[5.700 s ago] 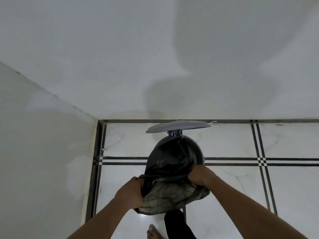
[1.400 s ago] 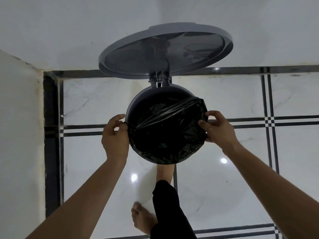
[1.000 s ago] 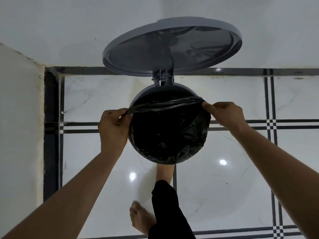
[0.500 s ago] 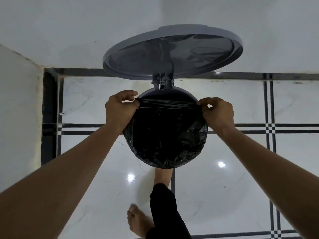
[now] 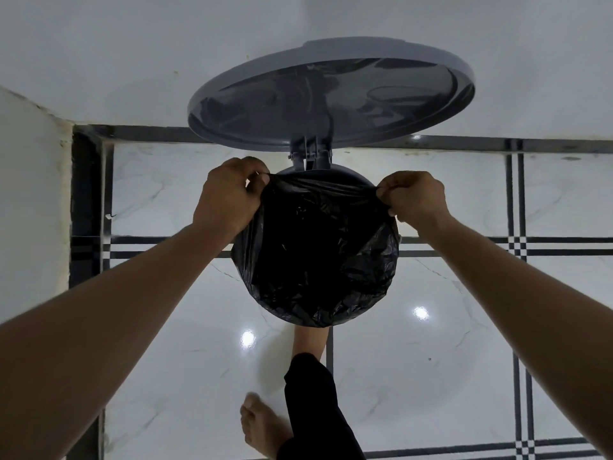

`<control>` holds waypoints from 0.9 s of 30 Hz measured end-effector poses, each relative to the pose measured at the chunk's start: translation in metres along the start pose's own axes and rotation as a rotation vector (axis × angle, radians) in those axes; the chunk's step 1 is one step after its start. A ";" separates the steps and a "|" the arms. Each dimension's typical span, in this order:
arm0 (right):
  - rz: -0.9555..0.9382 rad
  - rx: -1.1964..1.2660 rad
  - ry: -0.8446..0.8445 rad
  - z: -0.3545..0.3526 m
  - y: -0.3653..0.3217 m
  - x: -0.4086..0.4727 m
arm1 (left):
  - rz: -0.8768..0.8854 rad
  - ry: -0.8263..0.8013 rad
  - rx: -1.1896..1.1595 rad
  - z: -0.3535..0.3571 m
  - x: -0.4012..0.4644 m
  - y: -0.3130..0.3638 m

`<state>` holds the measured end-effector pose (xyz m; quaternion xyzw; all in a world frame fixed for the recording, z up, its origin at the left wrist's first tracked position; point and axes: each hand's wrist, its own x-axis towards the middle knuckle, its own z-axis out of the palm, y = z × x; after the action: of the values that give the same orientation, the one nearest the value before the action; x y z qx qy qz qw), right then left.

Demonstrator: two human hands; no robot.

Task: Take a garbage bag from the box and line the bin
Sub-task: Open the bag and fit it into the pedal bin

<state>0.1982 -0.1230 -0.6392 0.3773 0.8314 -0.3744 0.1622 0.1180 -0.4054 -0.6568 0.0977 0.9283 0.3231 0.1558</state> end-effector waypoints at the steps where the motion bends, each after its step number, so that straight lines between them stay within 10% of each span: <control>1: 0.028 0.024 0.002 -0.001 -0.001 0.000 | 0.006 -0.006 0.024 0.001 0.002 0.001; 13: -0.086 -0.061 -0.048 -0.005 -0.003 -0.004 | -0.337 -0.053 -0.370 0.001 0.005 0.018; 22: -0.326 -0.317 -0.060 -0.007 -0.008 -0.011 | 0.117 -0.096 0.168 0.004 -0.016 -0.004; 27: -0.046 -0.008 -0.184 -0.024 -0.020 -0.011 | 0.162 -0.032 0.217 -0.003 -0.017 0.000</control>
<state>0.1906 -0.1199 -0.6070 0.3217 0.8228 -0.4078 0.2307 0.1327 -0.4119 -0.6506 0.1938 0.9443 0.2307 0.1327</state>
